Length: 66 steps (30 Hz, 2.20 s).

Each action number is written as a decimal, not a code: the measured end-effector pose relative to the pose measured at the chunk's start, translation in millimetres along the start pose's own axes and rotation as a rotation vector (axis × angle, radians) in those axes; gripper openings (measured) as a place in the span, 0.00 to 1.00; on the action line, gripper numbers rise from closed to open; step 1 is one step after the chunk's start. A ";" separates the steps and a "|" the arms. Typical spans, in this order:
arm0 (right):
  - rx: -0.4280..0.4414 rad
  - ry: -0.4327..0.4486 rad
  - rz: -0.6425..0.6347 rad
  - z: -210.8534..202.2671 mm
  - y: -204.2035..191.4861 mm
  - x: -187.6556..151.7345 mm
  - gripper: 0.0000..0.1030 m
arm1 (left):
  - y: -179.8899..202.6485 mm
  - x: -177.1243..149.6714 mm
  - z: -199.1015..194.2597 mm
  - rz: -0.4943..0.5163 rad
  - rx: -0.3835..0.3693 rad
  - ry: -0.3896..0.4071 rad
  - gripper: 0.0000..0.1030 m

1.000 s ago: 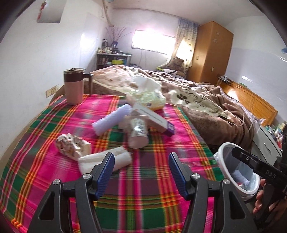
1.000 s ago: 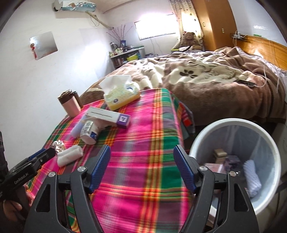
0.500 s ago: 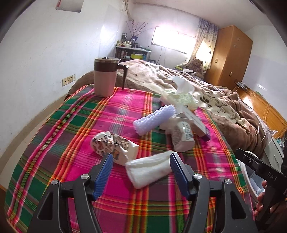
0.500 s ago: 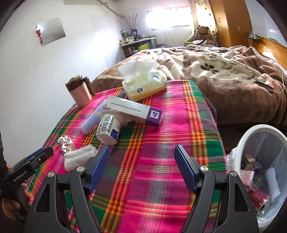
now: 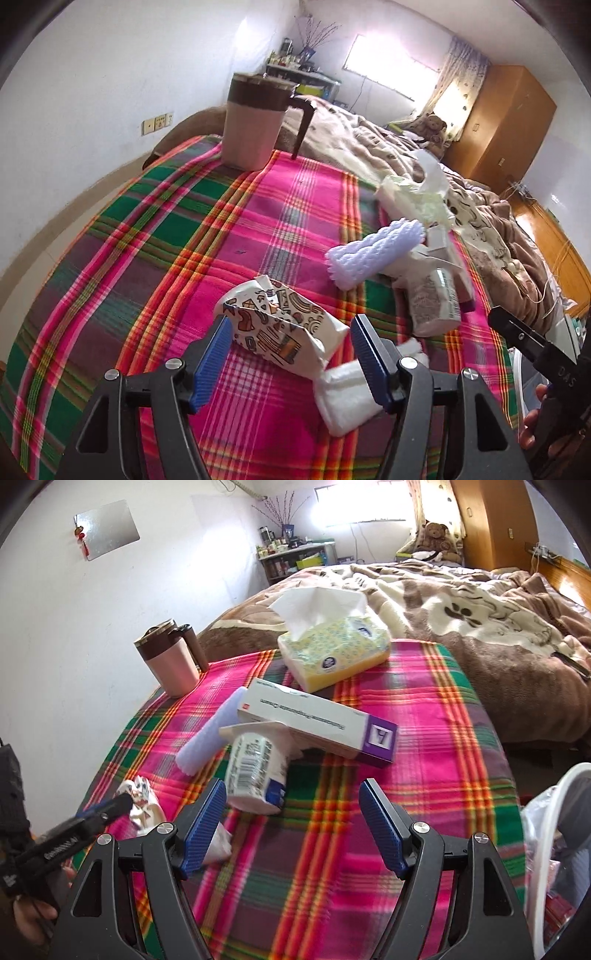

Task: Collect trash
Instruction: 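Grasp the white yogurt cup with the right tool while the left tool grasps the patterned paper bag, then carry the yogurt cup and paper bag over the wastebasket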

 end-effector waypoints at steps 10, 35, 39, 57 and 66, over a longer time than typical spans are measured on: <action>-0.005 -0.047 -0.006 29.2 -15.2 4.1 0.74 | 1.8 -1.0 28.4 -0.007 -0.054 -0.068 0.64; -0.044 -0.071 0.007 53.4 -17.0 0.2 0.54 | -20.9 13.8 43.5 -0.057 0.022 -0.049 0.53; -0.044 -0.064 0.003 51.4 -17.6 -1.7 0.47 | -17.4 14.7 41.0 -0.040 0.021 -0.040 0.48; -0.003 -0.022 0.020 21.3 -8.5 -6.4 0.46 | 14.3 15.8 -6.8 0.069 0.035 0.062 0.47; 0.015 0.028 0.028 -16.6 3.9 -8.8 0.47 | 51.4 13.4 -46.8 0.142 0.008 0.126 0.47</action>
Point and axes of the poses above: each gripper's, at about its wrist camera, not at the fingertips, and z roughly the way its jaws point, y to its right, x to its top, the point moved 6 cm from there along z, roughly the way its jaws point, and after that the axes turned 9 degrees about z, right-handed, at the moved point
